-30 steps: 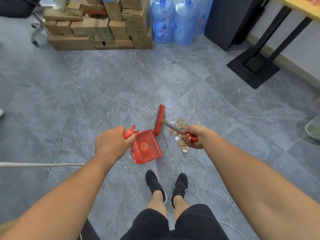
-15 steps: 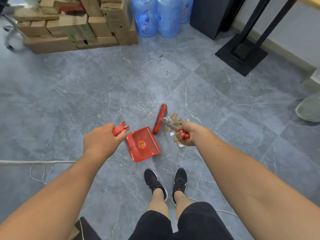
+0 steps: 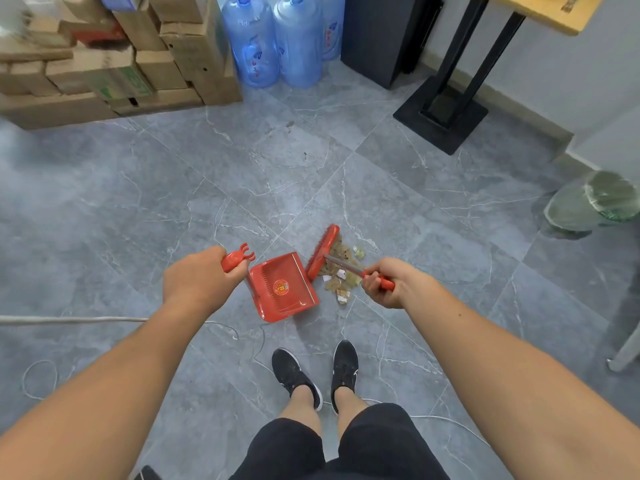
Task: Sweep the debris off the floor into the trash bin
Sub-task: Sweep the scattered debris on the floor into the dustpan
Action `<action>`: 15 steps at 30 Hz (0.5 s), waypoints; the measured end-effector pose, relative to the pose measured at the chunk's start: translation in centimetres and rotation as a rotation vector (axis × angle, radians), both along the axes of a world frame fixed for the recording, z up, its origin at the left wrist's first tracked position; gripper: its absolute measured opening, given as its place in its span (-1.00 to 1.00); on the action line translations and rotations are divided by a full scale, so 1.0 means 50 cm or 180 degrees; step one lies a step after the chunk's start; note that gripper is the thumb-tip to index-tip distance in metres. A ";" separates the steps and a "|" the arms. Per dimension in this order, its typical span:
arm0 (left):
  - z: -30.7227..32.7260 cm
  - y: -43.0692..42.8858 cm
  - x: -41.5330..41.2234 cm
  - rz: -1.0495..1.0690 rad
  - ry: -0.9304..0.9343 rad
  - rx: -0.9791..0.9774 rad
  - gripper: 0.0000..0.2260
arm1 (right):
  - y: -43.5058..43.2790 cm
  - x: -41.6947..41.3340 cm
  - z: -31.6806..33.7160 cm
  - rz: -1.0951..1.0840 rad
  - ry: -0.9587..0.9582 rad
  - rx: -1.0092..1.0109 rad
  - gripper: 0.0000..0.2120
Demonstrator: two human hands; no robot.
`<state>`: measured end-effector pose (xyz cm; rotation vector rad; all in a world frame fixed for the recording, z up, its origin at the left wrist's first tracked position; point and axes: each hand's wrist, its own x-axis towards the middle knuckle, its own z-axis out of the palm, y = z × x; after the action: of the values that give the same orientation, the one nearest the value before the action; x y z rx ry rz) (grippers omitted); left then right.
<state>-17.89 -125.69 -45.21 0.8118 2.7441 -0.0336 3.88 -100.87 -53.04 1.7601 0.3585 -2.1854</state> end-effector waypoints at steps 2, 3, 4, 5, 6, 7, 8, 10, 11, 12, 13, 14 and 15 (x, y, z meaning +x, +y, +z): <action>0.001 0.005 0.001 -0.0007 0.0026 -0.0040 -0.55 | 0.011 -0.006 0.016 -0.0056 0.0031 -0.0039 -0.86; 0.002 0.006 0.000 -0.0009 0.0029 -0.0038 -0.56 | 0.016 -0.011 0.023 -0.0076 0.0044 -0.0050 -0.85; 0.003 0.006 0.000 -0.0005 0.0026 -0.0024 -0.56 | 0.022 -0.018 0.032 -0.0090 0.0064 -0.0055 -0.85; 0.004 0.007 -0.002 -0.0001 0.0022 -0.0008 -0.56 | 0.028 -0.025 0.041 -0.0086 0.0084 -0.0036 -0.85; 0.005 0.006 -0.003 0.0005 0.0018 -0.0001 -0.56 | 0.033 -0.032 0.050 -0.0047 0.0107 0.0012 -0.85; 0.005 0.006 -0.005 0.0006 0.0012 0.0001 -0.56 | 0.037 -0.039 0.058 0.0034 0.0125 0.0092 -0.86; 0.005 0.005 -0.006 0.0008 0.0006 -0.0001 -0.56 | 0.040 -0.046 0.067 0.0152 0.0129 0.0187 -0.86; 0.005 0.005 -0.007 0.0020 0.0001 -0.0006 -0.56 | 0.042 -0.059 0.080 0.0393 0.0117 0.0383 -0.88; 0.004 0.006 -0.007 0.0026 0.0000 -0.0008 -0.56 | 0.042 -0.065 0.085 0.0476 0.0117 0.0465 -0.89; 0.003 0.006 -0.006 0.0037 -0.0005 -0.0012 -0.56 | 0.040 -0.071 0.090 0.0546 0.0116 0.0533 -0.89; 0.003 0.007 -0.005 0.0047 -0.0010 -0.0021 -0.57 | 0.040 -0.075 0.094 0.0607 0.0109 0.0604 -0.90; 0.002 0.008 -0.003 0.0056 -0.0018 -0.0034 -0.57 | 0.039 -0.079 0.098 0.0670 0.0094 0.0673 -0.91; 0.001 0.008 0.000 0.0058 -0.0023 -0.0044 -0.58 | 0.038 -0.082 0.099 0.0748 0.0076 0.0751 -0.91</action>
<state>-17.91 -125.27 -45.16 0.7815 2.7411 -0.0457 -0.24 -98.97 -48.11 1.7075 0.8151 -2.0664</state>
